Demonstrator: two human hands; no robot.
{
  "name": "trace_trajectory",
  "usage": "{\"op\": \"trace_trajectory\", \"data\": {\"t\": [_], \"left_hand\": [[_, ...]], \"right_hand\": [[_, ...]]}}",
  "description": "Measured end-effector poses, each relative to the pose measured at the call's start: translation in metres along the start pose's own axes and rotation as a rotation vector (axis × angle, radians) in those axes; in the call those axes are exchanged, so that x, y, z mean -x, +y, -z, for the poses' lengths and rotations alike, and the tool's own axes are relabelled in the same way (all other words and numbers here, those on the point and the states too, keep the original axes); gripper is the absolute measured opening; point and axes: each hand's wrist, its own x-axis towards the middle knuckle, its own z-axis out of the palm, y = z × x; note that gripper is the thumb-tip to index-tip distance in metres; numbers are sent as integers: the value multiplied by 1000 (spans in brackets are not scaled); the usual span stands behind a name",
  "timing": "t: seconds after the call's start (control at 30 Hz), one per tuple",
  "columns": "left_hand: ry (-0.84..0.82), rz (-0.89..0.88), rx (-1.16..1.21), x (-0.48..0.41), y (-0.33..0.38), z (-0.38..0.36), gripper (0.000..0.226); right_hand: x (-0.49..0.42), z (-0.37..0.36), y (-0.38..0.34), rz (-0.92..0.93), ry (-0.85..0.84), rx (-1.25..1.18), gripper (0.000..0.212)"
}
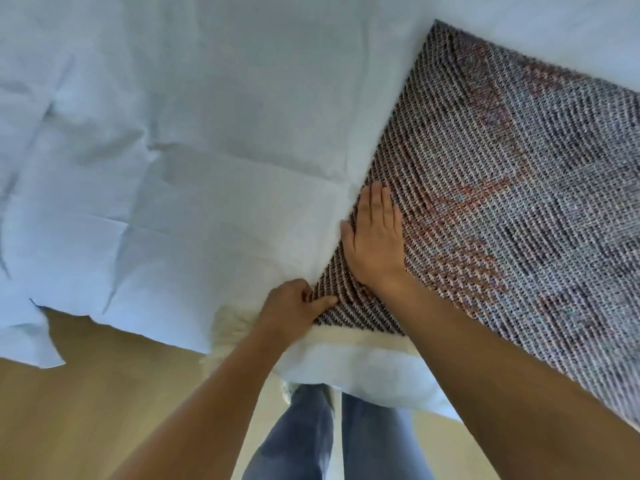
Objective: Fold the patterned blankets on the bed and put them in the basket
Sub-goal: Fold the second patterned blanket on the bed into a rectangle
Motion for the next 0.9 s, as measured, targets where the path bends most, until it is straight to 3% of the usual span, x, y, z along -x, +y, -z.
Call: {"op": "trace_trajectory", "data": {"t": [0.07,0.17,0.23,0.37,0.57,0.9], "left_hand": [[143,60,37,5,-10,5,46],[215,46,-171,13,-9,4,40],[294,-43,-206,21,0,0,32],[407,-282,-236,31,41,-15,51],[268,-518,-351,37,134,-89,47],[24,-606,-504,50,321,-290,45]], "right_hand": [[19,-8,-13,-3,-9,-10,65],[32,-13,-22,27,-36,-38,64],[39,-7,-19,80,-50,-112,61],[67,17,15,143,-19,-248,53],[114,41,137,-6,-9,-190,53],[215,69,416,-352,-8,-126,56]]}}
